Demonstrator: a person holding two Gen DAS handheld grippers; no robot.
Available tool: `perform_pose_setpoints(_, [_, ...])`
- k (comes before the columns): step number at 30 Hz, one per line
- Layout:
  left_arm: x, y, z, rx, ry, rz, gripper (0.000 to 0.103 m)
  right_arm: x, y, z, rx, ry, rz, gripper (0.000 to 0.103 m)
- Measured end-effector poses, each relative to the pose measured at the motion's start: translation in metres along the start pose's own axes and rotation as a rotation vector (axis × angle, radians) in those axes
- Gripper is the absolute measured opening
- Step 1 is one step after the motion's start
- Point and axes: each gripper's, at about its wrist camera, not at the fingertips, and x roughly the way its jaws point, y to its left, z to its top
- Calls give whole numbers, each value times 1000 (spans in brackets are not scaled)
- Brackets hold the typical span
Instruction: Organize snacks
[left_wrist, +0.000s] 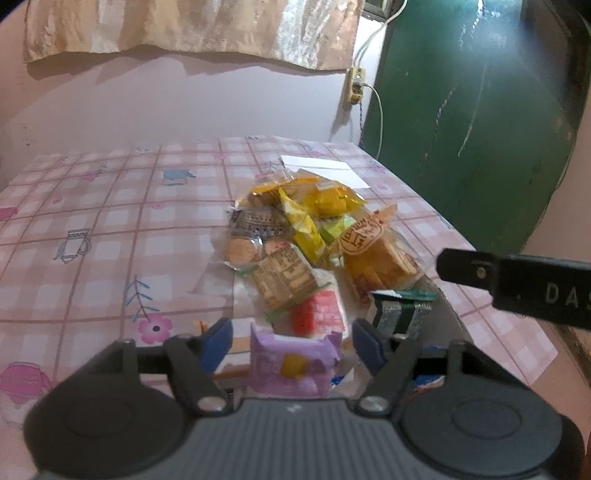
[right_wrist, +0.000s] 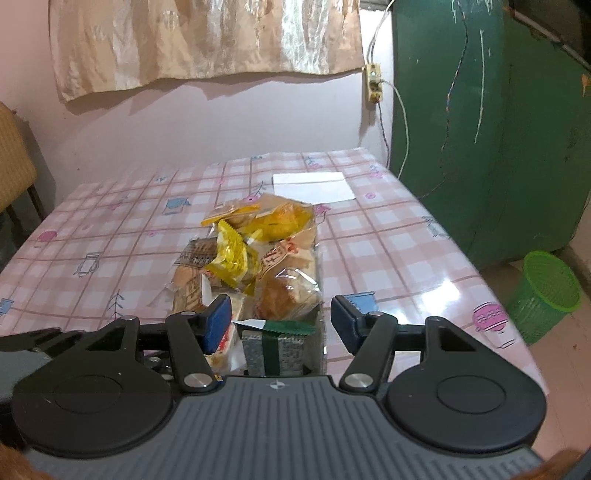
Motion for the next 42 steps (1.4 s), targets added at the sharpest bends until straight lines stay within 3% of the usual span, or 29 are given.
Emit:
perform_pose_setpoints(3, [-13, -2, 3, 13, -18, 43, 84, -9, -1, -1, -11, -18, -14, 97])
perform_pose_setpoints(5, [-23, -3, 4, 18, -30, 85, 92, -18, -3, -2, -9, -32, -22, 103])
perform_pose_setpoints(10, [-48, -4, -1, 10, -54, 143, 102, -37, -11, -7, -7, -48, -34, 103])
perform_pose_setpoints(21, [-65, -3, -26, -31, -4, 212, 102, -59, -14, -32, -17, -12, -20, 103])
perform_pose_setpoints(42, [-88, -6, -38, -58, -25, 279, 102, -71, -10, -46, -40, 6, 12, 103])
